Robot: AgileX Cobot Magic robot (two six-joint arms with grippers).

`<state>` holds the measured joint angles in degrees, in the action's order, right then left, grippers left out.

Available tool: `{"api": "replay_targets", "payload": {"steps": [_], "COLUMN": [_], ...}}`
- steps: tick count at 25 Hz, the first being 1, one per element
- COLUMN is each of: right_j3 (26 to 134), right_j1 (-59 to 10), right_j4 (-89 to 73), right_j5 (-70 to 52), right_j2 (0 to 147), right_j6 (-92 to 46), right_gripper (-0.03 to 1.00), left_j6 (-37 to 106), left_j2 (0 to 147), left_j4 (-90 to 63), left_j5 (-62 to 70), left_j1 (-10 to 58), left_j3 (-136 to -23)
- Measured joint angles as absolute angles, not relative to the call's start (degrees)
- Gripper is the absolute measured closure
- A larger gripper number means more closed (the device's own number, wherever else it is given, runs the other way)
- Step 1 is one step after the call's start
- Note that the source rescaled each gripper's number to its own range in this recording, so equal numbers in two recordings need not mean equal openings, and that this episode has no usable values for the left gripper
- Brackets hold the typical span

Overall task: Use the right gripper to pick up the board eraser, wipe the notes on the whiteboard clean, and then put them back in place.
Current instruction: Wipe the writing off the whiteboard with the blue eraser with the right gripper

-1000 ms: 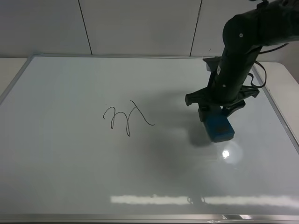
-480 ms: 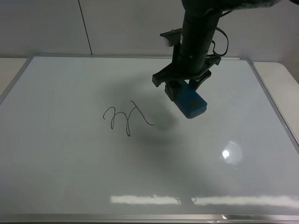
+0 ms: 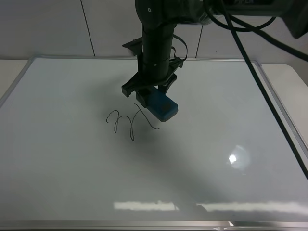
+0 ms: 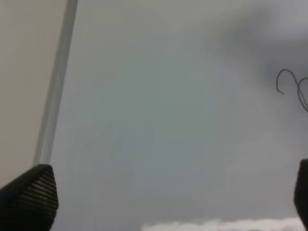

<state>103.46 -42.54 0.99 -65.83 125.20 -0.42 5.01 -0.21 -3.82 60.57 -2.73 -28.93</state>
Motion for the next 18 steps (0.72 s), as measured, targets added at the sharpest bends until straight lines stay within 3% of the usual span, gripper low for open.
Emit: {"api": "replay_targets", "payload": {"steps": [9,18], "right_j3": [114.02,117.10], "right_j1": [-45.96,-47.55], "right_j4": [-1.88,-1.98], "right_j5": [-66.47,-65.57], "right_j2": [133.18,138.13], "right_j6": [-4.59,-5.05], "right_gripper": [0.94,0.94], "left_j6": [5.01,5.01], "left_j2": [-0.21,-0.21], "left_j4": [-3.82,-3.82], "left_j5": [60.57,60.57], "left_j1": [-2.73,-2.73], "left_j3": [-28.93,-28.93]}}
